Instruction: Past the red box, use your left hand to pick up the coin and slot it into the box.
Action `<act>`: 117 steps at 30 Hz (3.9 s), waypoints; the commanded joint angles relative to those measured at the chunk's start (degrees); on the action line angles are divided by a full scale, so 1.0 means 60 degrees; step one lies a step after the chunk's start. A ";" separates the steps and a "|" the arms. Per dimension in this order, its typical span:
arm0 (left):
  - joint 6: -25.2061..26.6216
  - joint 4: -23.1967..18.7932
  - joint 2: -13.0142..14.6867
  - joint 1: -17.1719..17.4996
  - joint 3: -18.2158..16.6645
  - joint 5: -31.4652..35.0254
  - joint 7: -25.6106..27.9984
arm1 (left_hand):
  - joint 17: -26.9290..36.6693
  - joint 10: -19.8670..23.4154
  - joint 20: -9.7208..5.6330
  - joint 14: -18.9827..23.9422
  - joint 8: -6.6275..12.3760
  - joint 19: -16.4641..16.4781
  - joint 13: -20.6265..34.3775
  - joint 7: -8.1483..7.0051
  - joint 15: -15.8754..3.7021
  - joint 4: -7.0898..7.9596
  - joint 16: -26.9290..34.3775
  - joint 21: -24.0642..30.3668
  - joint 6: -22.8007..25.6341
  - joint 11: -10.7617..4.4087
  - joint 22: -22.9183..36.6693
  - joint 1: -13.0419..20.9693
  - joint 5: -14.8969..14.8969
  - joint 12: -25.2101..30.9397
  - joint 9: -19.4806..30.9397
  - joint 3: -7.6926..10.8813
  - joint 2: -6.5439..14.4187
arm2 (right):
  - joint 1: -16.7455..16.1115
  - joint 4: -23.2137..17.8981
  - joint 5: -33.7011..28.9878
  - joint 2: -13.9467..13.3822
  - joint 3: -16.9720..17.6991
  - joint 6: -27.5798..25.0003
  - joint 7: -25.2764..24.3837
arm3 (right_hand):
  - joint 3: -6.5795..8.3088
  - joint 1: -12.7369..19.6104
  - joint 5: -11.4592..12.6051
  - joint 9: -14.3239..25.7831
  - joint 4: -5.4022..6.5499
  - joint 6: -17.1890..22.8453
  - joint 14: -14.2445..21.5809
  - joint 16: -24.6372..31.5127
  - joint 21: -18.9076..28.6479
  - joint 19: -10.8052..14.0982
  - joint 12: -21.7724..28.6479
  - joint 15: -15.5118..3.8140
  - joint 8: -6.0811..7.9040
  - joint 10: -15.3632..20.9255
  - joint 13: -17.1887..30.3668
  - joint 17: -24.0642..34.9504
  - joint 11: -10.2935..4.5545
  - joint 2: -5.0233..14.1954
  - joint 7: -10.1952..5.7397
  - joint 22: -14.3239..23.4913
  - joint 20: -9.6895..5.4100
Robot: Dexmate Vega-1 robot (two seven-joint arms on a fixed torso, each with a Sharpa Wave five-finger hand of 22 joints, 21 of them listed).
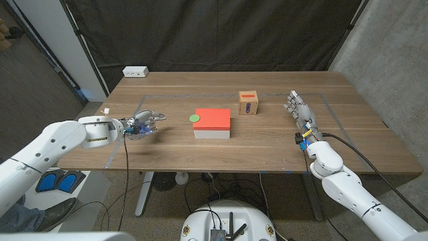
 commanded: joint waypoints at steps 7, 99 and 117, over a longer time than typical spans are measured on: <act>0.0762 0.0492 0.0493 -0.0898 0.0718 -0.1086 0.0068 | -0.0263 -0.0002 -0.0373 -0.0076 0.0243 0.0086 -0.0065 -0.0020 -0.0012 0.0093 0.0164 -0.0452 0.0220 0.0005 0.0005 -0.0663 -0.0095 0.0186 0.0242 0.0093 -0.0192 | -0.0101 -0.0099 0.0003 -0.0180 0.0084 -0.0153 0.0074 | 0.0005 0.0136 0.0012 0.0047 -0.0061 0.0025 0.0053 0.0002 0.0033 0.0006 0.0044 0.0069 0.0009 0.0110 0.0058 -0.0015 -0.0012 -0.0002 0.0035 0.0027 0.0067; 0.1451 0.0290 -0.0646 -0.3516 0.3531 -0.1129 0.1553 | -0.0504 -0.0080 -0.0417 -0.0091 0.0129 0.0345 -0.0563 0.0230 -0.0007 -0.0131 0.0568 -0.0756 0.0917 -0.0010 -0.1056 -0.1022 -0.0416 0.0703 0.0543 0.0745 0.0044 | -0.0452 0.0792 0.0802 -0.0277 0.0620 0.0691 0.0963 | -0.0042 0.0174 0.0007 0.0051 -0.0144 0.0017 0.0127 -0.0015 0.0032 0.0009 0.0008 0.0075 -0.0020 0.0252 0.0073 -0.0059 0.0014 0.0050 -0.0001 0.0029 0.0085; 0.1442 0.0522 -0.0892 -0.3742 0.3745 -0.1080 0.1615 | -0.0401 -0.0153 -0.0414 -0.0143 0.0005 0.0230 -0.0670 0.0232 0.0001 -0.0101 0.0615 -0.0472 0.1104 -0.0015 -0.1070 -0.0853 -0.0430 0.0732 0.0596 0.0827 0.0189 | -0.0433 0.1063 0.0881 -0.0200 0.0624 0.0819 0.1034 | -0.0056 0.0171 0.0006 0.0051 -0.0149 0.0019 0.0131 -0.0019 0.0030 0.0006 0.0001 0.0094 -0.0020 0.0255 0.0076 -0.0064 0.0016 0.0049 -0.0004 0.0029 0.0094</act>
